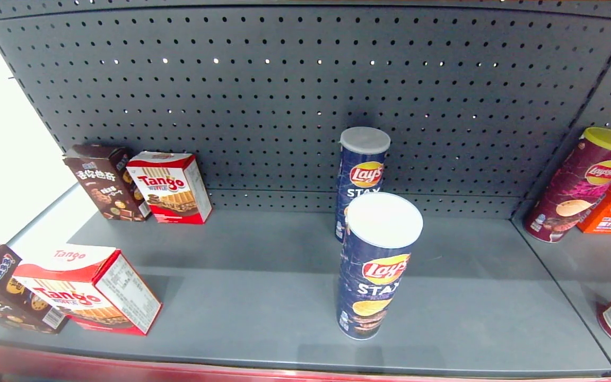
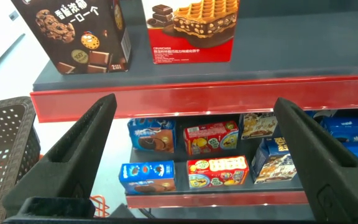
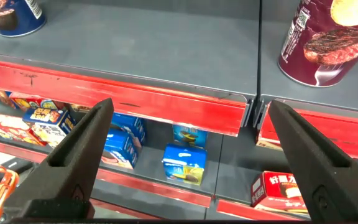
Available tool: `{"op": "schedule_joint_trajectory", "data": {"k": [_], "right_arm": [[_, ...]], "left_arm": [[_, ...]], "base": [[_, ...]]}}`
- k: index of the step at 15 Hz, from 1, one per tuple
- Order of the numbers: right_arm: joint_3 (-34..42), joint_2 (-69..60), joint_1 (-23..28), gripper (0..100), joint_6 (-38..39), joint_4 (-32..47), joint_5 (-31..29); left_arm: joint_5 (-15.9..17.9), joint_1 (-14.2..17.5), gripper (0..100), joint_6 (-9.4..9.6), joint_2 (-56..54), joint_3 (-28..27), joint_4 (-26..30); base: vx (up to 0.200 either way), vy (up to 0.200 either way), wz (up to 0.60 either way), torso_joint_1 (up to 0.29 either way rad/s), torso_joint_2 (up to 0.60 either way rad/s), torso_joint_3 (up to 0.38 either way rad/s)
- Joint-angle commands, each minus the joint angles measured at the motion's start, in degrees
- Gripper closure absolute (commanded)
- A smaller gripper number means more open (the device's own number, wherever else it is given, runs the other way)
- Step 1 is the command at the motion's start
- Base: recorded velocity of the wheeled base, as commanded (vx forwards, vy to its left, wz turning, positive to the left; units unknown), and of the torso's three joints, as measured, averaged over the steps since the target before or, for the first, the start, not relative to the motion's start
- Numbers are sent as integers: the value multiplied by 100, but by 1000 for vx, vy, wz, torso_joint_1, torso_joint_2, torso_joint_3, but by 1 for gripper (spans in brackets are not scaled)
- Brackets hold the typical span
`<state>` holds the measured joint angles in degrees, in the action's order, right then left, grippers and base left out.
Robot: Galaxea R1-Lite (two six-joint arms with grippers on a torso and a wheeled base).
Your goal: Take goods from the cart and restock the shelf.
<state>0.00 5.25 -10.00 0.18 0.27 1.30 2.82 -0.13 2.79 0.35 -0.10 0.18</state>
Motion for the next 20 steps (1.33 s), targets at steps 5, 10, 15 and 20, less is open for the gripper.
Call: {"op": "schedule_joint_trajectory", "data": {"k": [5,10,15,20], "right_arm": [[0,20,-2,0,-1,0,1],[0,20,-2,0,-1,0,1],[0,20,-2,0,-1,0,1],[0,20,-2,0,34,-9,-25]], "left_arm": [[0,-4,0,2,0,1,-1],[0,-4,0,2,0,1,-1],[0,5,0,2,0,1,-1],[0,5,0,2,0,1,-1]], "base": [[0,0,0,0,0,0],[0,0,0,0,0,0],[0,0,0,0,0,0],[0,0,0,0,0,0]]}}
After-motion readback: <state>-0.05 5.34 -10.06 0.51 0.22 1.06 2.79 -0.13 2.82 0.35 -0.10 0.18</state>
